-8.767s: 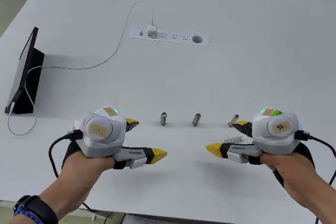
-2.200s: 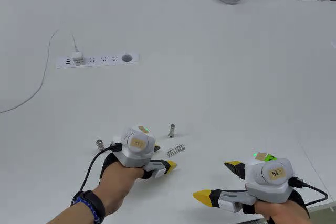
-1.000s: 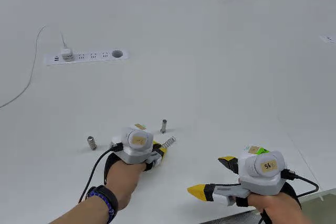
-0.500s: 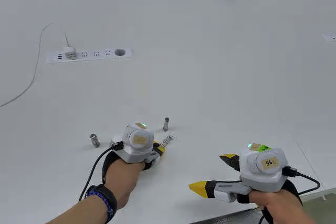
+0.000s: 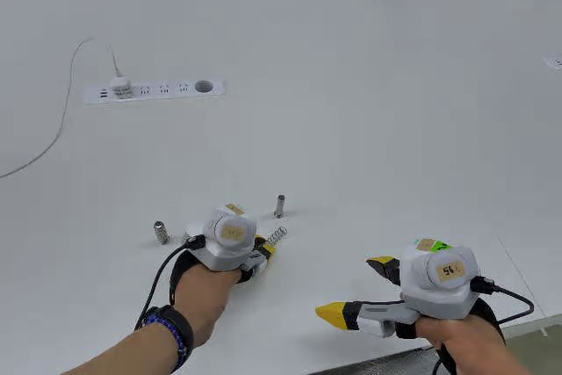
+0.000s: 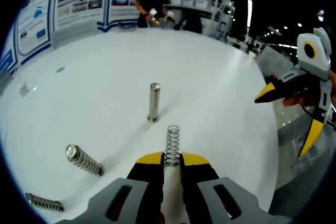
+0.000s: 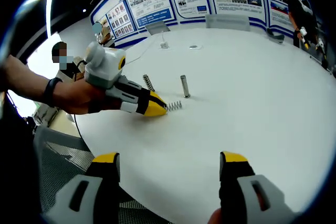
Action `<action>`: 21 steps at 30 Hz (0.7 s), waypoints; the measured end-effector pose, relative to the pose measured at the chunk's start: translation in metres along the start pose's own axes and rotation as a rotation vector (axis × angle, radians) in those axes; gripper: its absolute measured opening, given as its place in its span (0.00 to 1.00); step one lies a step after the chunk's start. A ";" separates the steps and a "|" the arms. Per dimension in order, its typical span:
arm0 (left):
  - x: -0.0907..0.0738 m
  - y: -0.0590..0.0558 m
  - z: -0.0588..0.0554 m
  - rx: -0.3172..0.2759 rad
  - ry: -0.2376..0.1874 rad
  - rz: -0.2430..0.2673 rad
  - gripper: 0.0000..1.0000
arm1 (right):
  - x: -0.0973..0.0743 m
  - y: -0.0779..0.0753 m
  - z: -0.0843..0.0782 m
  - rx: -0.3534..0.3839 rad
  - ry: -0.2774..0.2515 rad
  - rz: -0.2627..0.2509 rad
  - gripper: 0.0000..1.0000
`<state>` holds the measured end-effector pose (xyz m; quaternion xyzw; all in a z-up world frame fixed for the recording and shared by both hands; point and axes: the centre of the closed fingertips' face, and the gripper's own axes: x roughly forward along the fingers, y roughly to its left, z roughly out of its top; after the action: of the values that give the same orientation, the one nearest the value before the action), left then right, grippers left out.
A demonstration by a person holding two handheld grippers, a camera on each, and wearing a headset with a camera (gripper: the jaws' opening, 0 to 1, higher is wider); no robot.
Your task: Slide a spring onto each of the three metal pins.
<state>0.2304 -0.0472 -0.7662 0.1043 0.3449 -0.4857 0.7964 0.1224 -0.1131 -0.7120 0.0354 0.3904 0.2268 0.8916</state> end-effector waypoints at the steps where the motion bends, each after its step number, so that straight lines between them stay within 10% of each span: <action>1: 0.000 0.000 0.000 0.000 -0.001 0.003 0.11 | 0.000 0.000 0.001 0.000 -0.002 0.000 0.79; 21: -0.030 0.001 -0.002 0.026 -0.017 -0.009 0.11 | 0.005 0.003 0.009 -0.004 -0.007 0.018 0.77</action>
<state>0.2216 -0.0248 -0.7485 0.1090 0.3321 -0.4947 0.7957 0.1311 -0.1069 -0.7085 0.0379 0.3866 0.2353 0.8909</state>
